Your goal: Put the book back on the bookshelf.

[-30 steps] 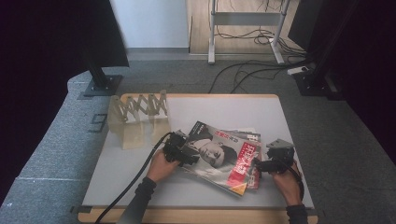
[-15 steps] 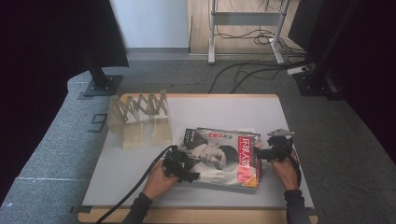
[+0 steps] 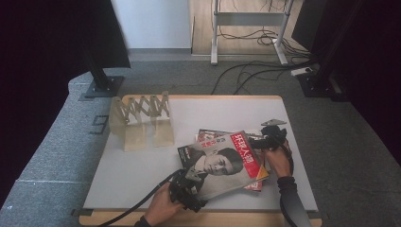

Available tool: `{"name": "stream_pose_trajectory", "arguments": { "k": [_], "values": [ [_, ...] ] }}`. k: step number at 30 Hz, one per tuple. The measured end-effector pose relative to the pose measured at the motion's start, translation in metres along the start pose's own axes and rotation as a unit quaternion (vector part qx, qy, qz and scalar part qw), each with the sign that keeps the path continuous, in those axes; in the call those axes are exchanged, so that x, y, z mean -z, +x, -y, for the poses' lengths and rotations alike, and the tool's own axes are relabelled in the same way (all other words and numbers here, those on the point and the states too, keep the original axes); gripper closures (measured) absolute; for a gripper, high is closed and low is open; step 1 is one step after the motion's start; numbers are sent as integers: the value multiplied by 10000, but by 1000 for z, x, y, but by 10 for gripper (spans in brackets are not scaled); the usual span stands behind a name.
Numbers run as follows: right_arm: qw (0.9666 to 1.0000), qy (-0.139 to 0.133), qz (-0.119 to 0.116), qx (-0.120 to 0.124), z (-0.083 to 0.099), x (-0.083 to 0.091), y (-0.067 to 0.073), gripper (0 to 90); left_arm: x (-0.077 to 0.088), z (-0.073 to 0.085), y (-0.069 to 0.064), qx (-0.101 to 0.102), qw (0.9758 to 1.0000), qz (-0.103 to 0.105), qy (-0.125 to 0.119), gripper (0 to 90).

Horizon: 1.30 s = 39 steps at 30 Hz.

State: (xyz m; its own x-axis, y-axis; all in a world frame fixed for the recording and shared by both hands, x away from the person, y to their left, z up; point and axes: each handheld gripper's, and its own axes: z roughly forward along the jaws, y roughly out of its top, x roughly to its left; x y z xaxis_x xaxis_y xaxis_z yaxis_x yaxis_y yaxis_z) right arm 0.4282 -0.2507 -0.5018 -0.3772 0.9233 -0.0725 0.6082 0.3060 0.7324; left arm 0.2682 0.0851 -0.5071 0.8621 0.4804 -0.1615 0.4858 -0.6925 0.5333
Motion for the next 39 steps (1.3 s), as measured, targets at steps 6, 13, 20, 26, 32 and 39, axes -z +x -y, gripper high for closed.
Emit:
{"name": "stream_pose_trajectory", "arguments": {
  "k": [6, 13, 20, 26, 32, 39],
  "values": [
    [9997, -60, -158, -163, 3, 2, -2, 0, 28, 14, 14, -12, 9995, 28, -311, 0],
    [9992, -191, -341, -6, 12, 27, 7, 0, 53, 19, 47, 133, 9986, -264, -430, 0],
    [9983, -261, -509, 139, 28, 54, 18, 0, 67, 13, 70, 92, 9971, -524, -543, 0],
    [9971, -301, -678, 155, 46, 76, 28, 0, 61, 9, 95, 142, 9917, -1140, -573, 132],
    [9957, -226, -858, 272, 63, 92, 40, 0, 50, 7, 116, 319, 9902, -1257, -527, 138],
    [9932, -93, -1072, 452, 80, 99, 56, 0, 47, 9, 127, 380, 9886, -1368, -503, 134]
  ]
}}
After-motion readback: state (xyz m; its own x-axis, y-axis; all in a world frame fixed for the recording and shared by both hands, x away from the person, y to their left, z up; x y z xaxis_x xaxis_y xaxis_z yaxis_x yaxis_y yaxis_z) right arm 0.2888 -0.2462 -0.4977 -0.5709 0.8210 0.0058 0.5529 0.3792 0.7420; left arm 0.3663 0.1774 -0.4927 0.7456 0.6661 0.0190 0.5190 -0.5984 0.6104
